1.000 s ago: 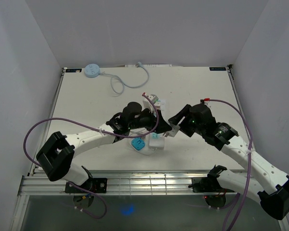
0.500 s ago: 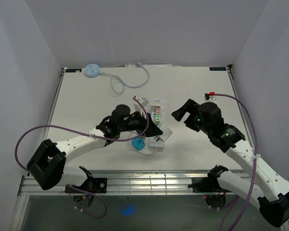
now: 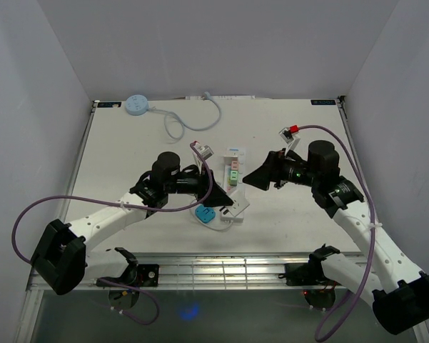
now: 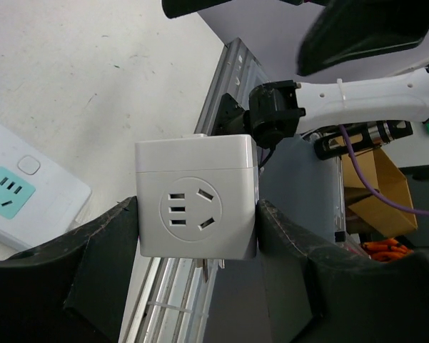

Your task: Insert the plug

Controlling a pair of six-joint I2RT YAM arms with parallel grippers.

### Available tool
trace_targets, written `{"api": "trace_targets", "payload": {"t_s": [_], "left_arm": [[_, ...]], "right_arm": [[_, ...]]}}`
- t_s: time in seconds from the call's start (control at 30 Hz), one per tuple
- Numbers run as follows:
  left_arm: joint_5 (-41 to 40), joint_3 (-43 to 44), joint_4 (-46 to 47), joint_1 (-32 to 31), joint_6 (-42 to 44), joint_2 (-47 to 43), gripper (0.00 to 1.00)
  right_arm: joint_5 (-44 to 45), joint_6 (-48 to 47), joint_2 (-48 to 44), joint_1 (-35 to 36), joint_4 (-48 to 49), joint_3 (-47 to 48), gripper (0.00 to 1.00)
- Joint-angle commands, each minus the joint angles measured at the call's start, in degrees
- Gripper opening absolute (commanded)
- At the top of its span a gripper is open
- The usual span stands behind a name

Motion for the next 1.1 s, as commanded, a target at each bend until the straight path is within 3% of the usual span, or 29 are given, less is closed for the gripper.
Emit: {"api": "trace_targets", "payload": {"t_s": [0.0, 0.4, 0.6, 0.67, 0.7, 0.73, 0.83, 1.0, 1.07], "left_arm": [[5.0, 2.8, 0.8, 0.0, 1.6, -2.1, 0.0], [4.1, 4.9, -0.5, 0.0, 2.1, -3.1, 0.0], [4.2, 6.3, -1.1, 0.0, 2.4, -2.3, 0.0], [4.2, 6.7, -1.1, 0.0, 2.4, -1.9, 0.0], [4.4, 7.0, -1.1, 0.0, 2.4, -1.7, 0.0], [4.5, 7.1, -1.2, 0.0, 2.4, -1.4, 0.0], [4.6, 7.4, -1.2, 0.0, 2.3, -0.8, 0.0], [4.9, 7.7, -1.1, 0.0, 2.1, -0.3, 0.0], [5.2, 7.8, -1.2, 0.0, 2.0, 0.1, 0.0]], "right_arm": [[-16.5, -0.2, 0.0, -0.2, 10.6, -1.5, 0.89], [-24.1, 0.5, 0.8, -0.3, 13.0, -7.2, 0.89], [-26.1, 0.8, 1.8, -0.1, 14.8, -8.7, 0.94], [-26.4, 0.7, 2.1, -0.2, 14.9, -8.8, 1.0], [-26.5, 0.8, 2.2, -0.2, 14.9, -8.9, 0.99], [-26.9, 0.8, 2.3, -0.2, 15.2, -8.9, 0.9], [-27.6, 1.3, 2.4, -0.1, 16.0, -9.3, 0.77], [-28.0, 1.3, 2.3, -0.1, 16.5, -9.8, 0.67], [-28.2, 1.2, 2.3, -0.1, 16.8, -9.9, 0.57]]}}
